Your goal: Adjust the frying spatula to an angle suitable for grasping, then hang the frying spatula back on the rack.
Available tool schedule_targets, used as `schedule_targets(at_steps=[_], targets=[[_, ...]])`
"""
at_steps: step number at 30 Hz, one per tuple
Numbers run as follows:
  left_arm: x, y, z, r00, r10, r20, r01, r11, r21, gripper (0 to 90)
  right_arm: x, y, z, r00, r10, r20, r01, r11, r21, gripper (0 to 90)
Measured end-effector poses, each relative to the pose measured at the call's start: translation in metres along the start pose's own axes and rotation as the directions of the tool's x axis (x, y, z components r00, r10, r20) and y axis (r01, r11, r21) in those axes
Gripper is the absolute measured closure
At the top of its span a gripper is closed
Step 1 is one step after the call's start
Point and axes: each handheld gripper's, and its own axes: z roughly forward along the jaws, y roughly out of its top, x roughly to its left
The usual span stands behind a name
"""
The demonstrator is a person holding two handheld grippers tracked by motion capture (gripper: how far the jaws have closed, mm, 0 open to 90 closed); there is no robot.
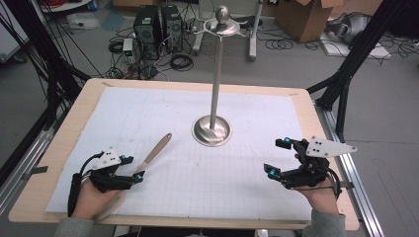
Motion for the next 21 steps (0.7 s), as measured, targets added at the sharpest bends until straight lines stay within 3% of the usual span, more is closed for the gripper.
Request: schedule_targets(at_steps=[12,21], targets=[[-0.0040,0.0001,0.0003,0.9996,0.027,-0.007,-0.027,0.9994,0.020,34.0,-0.0004,0.0000,0.0040,1.0000,-0.001,-0.007,0.001,1.000,0.008,10.2],[-0.0078,0.0009,0.0037,0.9991,0.042,-0.005,-0.042,0.9967,0.069,43.3,-0.0012,-0.0007,0.0053,0.9999,0.002,-0.011,-0.002,1.000,0.013,10.2]])
